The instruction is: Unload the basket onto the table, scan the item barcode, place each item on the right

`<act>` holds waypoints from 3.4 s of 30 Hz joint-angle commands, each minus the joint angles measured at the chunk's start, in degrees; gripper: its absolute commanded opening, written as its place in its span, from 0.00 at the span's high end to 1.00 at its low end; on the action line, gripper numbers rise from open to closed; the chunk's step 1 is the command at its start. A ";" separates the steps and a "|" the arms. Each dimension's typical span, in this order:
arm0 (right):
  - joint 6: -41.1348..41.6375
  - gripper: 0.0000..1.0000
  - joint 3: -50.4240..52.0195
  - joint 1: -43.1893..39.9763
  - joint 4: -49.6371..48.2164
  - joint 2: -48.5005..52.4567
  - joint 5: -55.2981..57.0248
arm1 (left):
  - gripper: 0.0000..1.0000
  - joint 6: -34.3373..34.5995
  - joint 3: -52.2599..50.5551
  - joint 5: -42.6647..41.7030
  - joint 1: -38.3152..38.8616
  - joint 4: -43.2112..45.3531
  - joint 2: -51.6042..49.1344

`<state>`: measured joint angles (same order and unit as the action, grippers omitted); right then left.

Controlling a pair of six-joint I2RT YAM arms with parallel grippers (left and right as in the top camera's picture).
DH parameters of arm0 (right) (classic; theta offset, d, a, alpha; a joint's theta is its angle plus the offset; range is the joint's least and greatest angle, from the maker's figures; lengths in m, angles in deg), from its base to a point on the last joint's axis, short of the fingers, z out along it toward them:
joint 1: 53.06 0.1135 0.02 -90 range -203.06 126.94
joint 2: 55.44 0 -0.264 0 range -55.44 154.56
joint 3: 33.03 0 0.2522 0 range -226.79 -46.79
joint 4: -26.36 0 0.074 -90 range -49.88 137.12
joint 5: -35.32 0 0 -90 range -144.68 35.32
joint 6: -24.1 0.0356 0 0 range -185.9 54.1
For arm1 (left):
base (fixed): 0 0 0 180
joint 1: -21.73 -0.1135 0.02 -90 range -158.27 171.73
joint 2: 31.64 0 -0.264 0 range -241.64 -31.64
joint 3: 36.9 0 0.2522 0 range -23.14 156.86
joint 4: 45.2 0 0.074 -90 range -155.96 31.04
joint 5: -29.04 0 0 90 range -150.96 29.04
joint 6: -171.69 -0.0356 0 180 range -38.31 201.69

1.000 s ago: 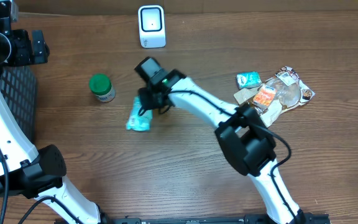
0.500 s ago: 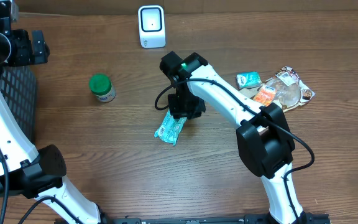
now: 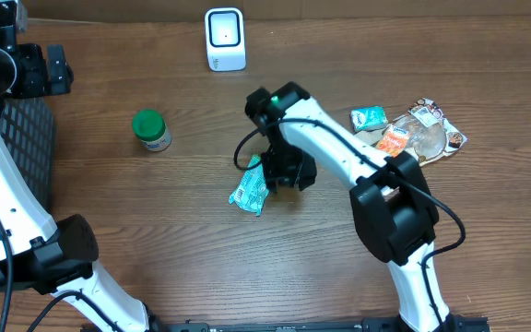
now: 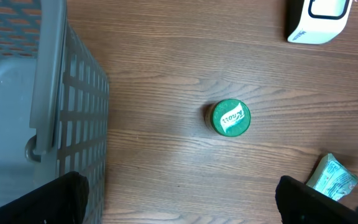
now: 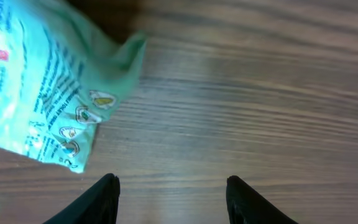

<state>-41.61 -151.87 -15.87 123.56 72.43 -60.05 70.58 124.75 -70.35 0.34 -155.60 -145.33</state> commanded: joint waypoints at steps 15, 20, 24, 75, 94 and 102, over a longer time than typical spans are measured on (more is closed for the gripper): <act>8.96 0.44 6.60 11.34 -17.59 -1.97 1.88 | 0.01 -0.46 0.22 -0.66 0.07 0.00 0.11; 8.94 0.42 5.64 11.10 -18.64 -1.99 1.84 | 0.00 -0.46 0.22 -0.66 0.07 0.00 0.11; 8.68 0.39 1.62 10.38 -17.46 -2.75 1.44 | 0.00 -0.46 0.22 -0.66 0.07 0.00 0.11; -26.12 0.17 17.79 -13.97 -30.16 -4.33 -35.87 | 0.00 -0.46 0.22 -0.66 0.07 0.00 0.11; -10.67 0.48 27.06 -8.26 -49.22 -4.33 -35.69 | 0.00 -0.46 0.22 -0.66 0.07 0.00 0.11; -10.54 0.84 27.45 -8.26 -50.69 -4.33 -35.95 | 0.00 -0.46 0.22 -0.66 0.07 0.00 0.11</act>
<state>-52.25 -125.07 -24.48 73.59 68.36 -96.77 70.58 124.75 -70.35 0.34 -155.60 -145.33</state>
